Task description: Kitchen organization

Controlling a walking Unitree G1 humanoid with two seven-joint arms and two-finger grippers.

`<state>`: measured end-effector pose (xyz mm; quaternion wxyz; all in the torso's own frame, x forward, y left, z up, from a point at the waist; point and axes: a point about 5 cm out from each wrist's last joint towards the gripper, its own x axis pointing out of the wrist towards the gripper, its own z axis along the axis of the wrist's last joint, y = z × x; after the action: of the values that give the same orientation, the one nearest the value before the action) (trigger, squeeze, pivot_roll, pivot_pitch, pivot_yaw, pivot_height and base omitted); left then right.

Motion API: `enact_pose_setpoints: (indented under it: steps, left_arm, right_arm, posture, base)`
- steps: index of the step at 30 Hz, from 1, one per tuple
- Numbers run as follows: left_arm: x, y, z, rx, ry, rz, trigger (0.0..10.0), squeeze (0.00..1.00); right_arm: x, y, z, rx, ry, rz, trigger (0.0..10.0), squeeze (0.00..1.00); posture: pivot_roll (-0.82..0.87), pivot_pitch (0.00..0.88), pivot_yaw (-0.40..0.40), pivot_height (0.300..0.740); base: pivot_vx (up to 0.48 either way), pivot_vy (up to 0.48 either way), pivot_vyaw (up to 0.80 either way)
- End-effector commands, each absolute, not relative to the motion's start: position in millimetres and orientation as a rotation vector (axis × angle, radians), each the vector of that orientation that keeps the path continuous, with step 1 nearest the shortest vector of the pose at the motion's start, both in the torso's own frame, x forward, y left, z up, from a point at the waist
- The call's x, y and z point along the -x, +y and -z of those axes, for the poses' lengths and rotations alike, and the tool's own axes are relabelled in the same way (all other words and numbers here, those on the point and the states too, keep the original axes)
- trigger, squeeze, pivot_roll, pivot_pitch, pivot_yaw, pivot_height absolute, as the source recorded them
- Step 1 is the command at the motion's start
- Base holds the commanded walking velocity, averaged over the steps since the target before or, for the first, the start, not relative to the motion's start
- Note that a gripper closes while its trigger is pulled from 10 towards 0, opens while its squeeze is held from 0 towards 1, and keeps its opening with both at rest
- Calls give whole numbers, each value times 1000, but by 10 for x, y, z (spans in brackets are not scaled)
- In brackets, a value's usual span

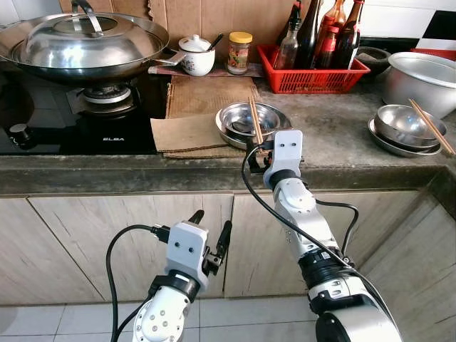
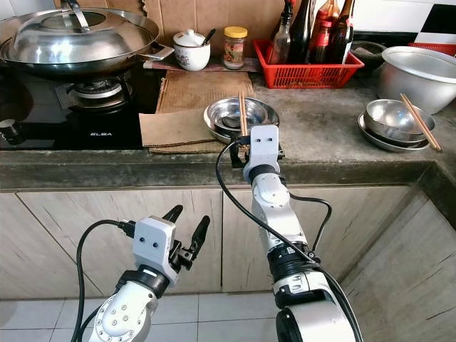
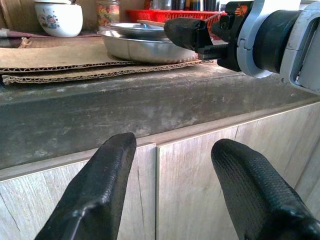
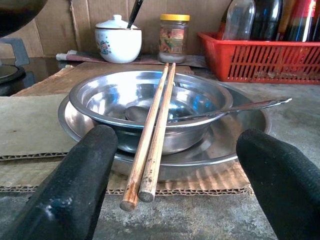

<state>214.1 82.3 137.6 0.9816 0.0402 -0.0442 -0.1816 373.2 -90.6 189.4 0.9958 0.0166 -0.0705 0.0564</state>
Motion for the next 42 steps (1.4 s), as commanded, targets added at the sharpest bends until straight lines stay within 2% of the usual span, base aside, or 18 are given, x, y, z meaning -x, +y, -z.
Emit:
enact_pose_setpoints:
  steps: [1, 2, 30, 31, 32, 37, 38, 42]
  left_arm:
    - [-2116, 793, -1439, -73, -121, 378, 10000, 0]
    - [-2113, 794, -1438, -73, -120, 376, 10000, 0]
    - [-2106, 797, -1426, -77, -110, 367, 10000, 0]
    - [-2107, 798, -1423, -78, -109, 367, 10000, 0]
    - [-2108, 798, -1421, -78, -108, 367, 10000, 0]
    - [-2108, 799, -1414, -78, -105, 365, 10000, 0]
    - [-2107, 797, -1415, -78, -105, 366, 10000, 0]
    - [-2107, 794, -1416, -78, -106, 368, 10000, 0]
  right_arm:
    - [-3748, -930, -1924, -33, -155, -110, 1255, 0]
    - [-3745, -935, -1913, -33, -152, -110, 0, 0]
    - [-3758, -909, -1955, -32, -162, -126, 0, 0]
    - [-3757, -901, -1960, -19, -166, -128, 10000, 0]
    - [-3756, -893, -1964, -6, -170, -133, 10000, 1000]
    - [-3757, -868, -1981, 3, -176, -145, 10000, 1000]
    - [-3758, -864, -1984, 4, -176, -147, 10000, 0]
    - [-3761, -864, -1987, 2, -175, -147, 10000, 0]
  posture:
    - [209, 82, -73, 740]
    - [207, 85, -72, 740]
    - [204, 91, -72, 740]
    - [204, 91, -72, 740]
    - [204, 91, -72, 740]
    - [205, 91, -71, 740]
    - [204, 88, -73, 740]
    - [204, 88, -73, 740]
  base:
    - [0, 0, 0]
    - [0, 0, 0]
    - [0, 0, 0]
    - [0, 0, 0]
    - [0, 0, 0]
    - [0, 0, 0]
    - [0, 0, 0]
    - [0, 0, 0]
